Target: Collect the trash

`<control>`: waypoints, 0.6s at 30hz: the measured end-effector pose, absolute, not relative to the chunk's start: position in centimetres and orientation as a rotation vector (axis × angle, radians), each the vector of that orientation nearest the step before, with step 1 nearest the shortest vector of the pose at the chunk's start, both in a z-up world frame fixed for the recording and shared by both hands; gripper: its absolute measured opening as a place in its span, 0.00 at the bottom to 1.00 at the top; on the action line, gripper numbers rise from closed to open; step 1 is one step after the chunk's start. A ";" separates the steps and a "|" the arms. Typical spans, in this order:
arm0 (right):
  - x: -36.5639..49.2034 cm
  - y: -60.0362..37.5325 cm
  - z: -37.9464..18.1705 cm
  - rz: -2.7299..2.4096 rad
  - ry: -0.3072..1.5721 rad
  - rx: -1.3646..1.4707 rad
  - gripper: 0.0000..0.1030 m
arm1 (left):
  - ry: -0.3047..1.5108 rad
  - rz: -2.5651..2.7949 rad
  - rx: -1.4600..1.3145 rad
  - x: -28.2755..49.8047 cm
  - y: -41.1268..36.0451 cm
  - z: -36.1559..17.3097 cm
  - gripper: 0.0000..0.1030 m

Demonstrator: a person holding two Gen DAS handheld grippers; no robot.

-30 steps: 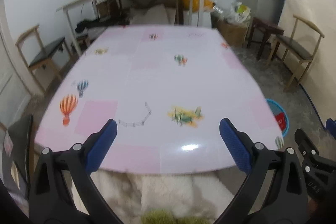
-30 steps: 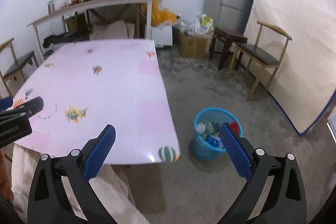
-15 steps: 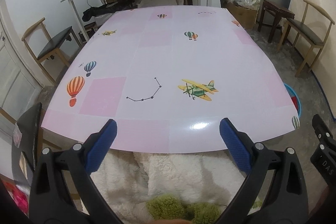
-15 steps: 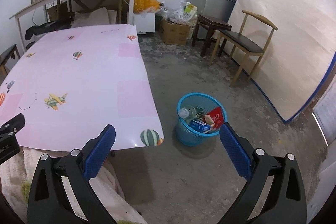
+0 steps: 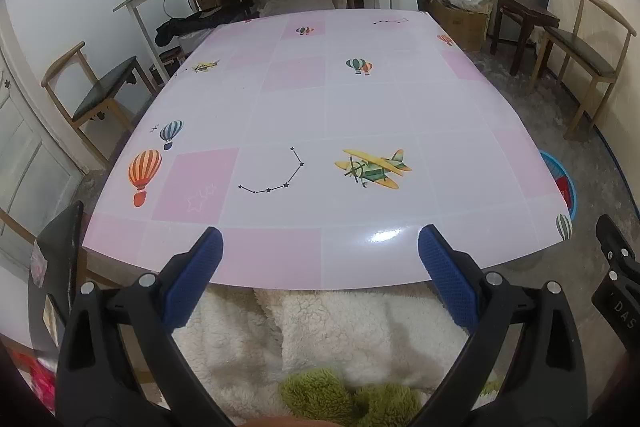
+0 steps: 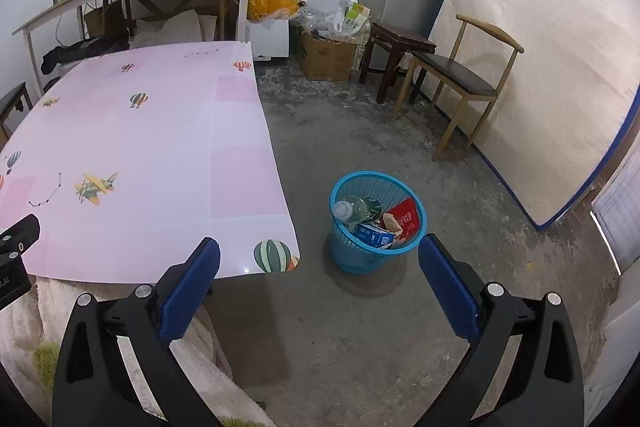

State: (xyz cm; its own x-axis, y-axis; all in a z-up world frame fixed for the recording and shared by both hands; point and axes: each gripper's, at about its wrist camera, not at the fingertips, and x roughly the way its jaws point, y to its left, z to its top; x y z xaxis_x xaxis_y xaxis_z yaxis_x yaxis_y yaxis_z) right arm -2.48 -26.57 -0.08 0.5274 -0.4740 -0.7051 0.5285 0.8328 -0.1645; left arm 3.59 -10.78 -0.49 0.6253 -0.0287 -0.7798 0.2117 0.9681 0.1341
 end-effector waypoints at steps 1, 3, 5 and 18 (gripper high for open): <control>-2.5 -26.6 0.0 -0.600 0.819 0.075 0.94 | 0.886 -0.138 0.222 3.6 -10.8 -0.5 0.91; -2.5 -26.7 0.0 -0.602 0.815 0.079 0.94 | 0.885 -0.138 0.222 3.6 -10.8 -0.5 0.91; -2.6 -26.7 0.1 -0.604 0.811 0.080 0.94 | 0.884 -0.138 0.222 3.6 -10.8 -0.5 0.91; -2.8 -26.5 0.3 -0.613 0.798 0.083 0.94 | 0.878 -0.136 0.223 3.4 -10.9 -0.2 0.91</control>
